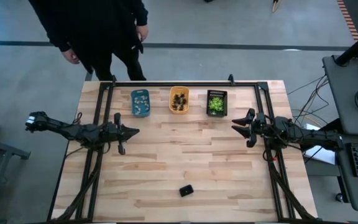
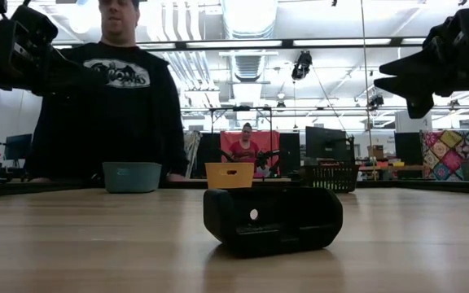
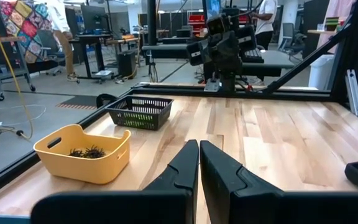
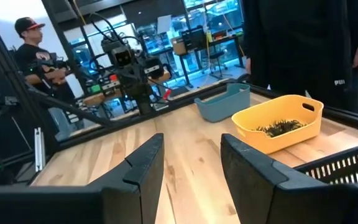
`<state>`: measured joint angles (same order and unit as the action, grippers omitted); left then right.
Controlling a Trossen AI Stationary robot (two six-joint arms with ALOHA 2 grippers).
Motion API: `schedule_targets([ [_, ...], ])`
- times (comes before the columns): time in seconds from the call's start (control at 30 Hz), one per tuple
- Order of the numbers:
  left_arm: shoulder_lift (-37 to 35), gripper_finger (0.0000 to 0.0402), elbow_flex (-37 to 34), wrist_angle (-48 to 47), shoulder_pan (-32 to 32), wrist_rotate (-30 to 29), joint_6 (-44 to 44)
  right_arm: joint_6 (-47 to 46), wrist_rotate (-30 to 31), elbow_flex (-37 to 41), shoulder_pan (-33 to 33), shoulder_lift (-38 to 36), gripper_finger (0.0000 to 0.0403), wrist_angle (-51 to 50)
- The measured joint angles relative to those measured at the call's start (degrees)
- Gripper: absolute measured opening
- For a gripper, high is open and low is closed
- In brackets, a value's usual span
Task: Sort Halloween decoration
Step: Return to Home Position
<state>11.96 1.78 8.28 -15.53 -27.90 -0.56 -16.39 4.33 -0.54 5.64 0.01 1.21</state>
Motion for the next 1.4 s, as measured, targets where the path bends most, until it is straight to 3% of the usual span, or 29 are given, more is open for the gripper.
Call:
schedule_targets([
  [0.3, 1.6, 0.0, 0.0, 0.0, 0.0, 0.0, 0.0, -6.1, -4.4, 0.0, 4.1, 0.0, 0.0146, -0.8],
  [0.7, 3.5, 0.0, 0.0, 0.0, 0.0, 0.0, 0.0, 3.5, -5.4, 0.0, 4.3, 0.3, 0.0146, -0.1],
  [1.4, 6.3, 0.0, 0.0, 0.0, 0.0, 0.0, 0.0, 3.4, -5.4, 0.0, 4.3, 0.9, 0.0141, 0.6],
])
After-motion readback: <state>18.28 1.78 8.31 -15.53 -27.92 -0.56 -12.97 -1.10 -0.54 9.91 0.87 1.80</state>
